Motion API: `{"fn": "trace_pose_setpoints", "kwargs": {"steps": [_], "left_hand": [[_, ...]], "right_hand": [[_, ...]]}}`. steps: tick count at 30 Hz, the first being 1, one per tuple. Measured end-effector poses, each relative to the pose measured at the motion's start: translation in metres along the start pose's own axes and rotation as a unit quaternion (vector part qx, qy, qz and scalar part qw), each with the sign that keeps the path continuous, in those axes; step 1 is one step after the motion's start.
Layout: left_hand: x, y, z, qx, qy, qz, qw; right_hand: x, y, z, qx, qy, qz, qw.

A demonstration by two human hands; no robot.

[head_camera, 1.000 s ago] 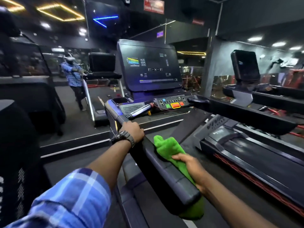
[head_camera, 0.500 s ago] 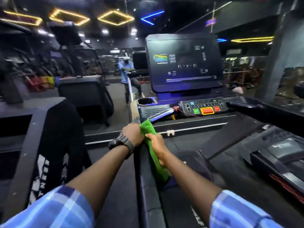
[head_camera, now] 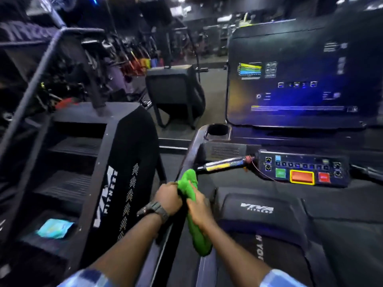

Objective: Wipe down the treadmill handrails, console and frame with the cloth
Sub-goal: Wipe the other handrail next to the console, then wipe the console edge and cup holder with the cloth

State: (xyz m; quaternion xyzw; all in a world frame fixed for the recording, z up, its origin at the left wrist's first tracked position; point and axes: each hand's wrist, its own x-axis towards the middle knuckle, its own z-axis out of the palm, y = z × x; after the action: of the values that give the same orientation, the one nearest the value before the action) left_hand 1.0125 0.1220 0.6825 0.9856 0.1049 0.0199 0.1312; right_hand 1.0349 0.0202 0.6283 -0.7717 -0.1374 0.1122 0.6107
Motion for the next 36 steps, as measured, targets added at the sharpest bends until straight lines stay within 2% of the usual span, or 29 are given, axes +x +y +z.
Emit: {"fn": "trace_pose_setpoints", "kwargs": {"steps": [4, 6, 8, 12, 15, 18, 20, 22, 24, 26, 29, 30, 32, 34, 36], "left_hand": [[0.003, 0.003, 0.001, 0.009, -0.03, -0.004, 0.999], [0.007, 0.003, 0.004, 0.021, -0.042, -0.009, 0.999], [0.014, 0.003, 0.009, 0.026, -0.035, -0.007, 0.999], [0.043, 0.006, 0.024, -0.012, -0.02, -0.005, 1.0], [0.072, 0.01, 0.031, -0.054, -0.026, 0.01, 0.998], [0.096, 0.009, 0.03, -0.062, -0.01, 0.024, 0.998], [0.103, 0.006, 0.025, -0.033, -0.013, 0.031, 0.999], [0.108, 0.0, 0.023, -0.019, 0.003, 0.041, 0.999], [0.114, -0.003, 0.022, 0.007, 0.024, 0.047, 0.999], [0.118, 0.001, 0.021, 0.023, 0.042, 0.05, 0.998], [0.129, 0.013, 0.02, 0.028, 0.04, 0.048, 0.998], [0.133, 0.016, 0.021, 0.035, 0.037, 0.045, 0.998], [0.137, 0.019, 0.024, 0.05, 0.042, 0.035, 0.997], [0.141, 0.018, 0.028, 0.046, 0.052, 0.029, 0.997], [0.144, 0.014, 0.029, 0.037, 0.065, 0.035, 0.997]], "right_hand": [[0.01, -0.017, -0.005, -0.092, 0.054, 0.022, 0.994], [0.031, -0.025, -0.003, -0.128, 0.032, 0.008, 0.991], [0.055, -0.02, -0.003, -0.186, -0.009, -0.046, 0.981], [0.112, 0.002, -0.013, -0.334, -0.09, -0.099, 0.933], [0.149, 0.0, -0.028, -0.409, -0.094, -0.112, 0.901], [0.159, -0.004, -0.036, -0.413, -0.065, -0.119, 0.9], [0.153, -0.01, -0.044, -0.409, -0.101, -0.139, 0.896], [0.145, -0.014, -0.056, -0.474, -0.154, -0.162, 0.852], [0.146, -0.025, -0.075, -0.535, -0.193, -0.131, 0.812], [0.152, -0.043, -0.098, -0.569, -0.171, -0.113, 0.797], [0.18, -0.06, -0.137, -0.562, -0.043, -0.064, 0.824], [0.187, -0.058, -0.145, -0.561, -0.028, -0.056, 0.826], [0.186, -0.042, -0.139, -0.583, -0.088, -0.061, 0.806], [0.168, -0.012, -0.116, -0.629, -0.155, -0.103, 0.754], [0.142, 0.001, -0.107, -0.635, -0.163, -0.15, 0.74]]}}
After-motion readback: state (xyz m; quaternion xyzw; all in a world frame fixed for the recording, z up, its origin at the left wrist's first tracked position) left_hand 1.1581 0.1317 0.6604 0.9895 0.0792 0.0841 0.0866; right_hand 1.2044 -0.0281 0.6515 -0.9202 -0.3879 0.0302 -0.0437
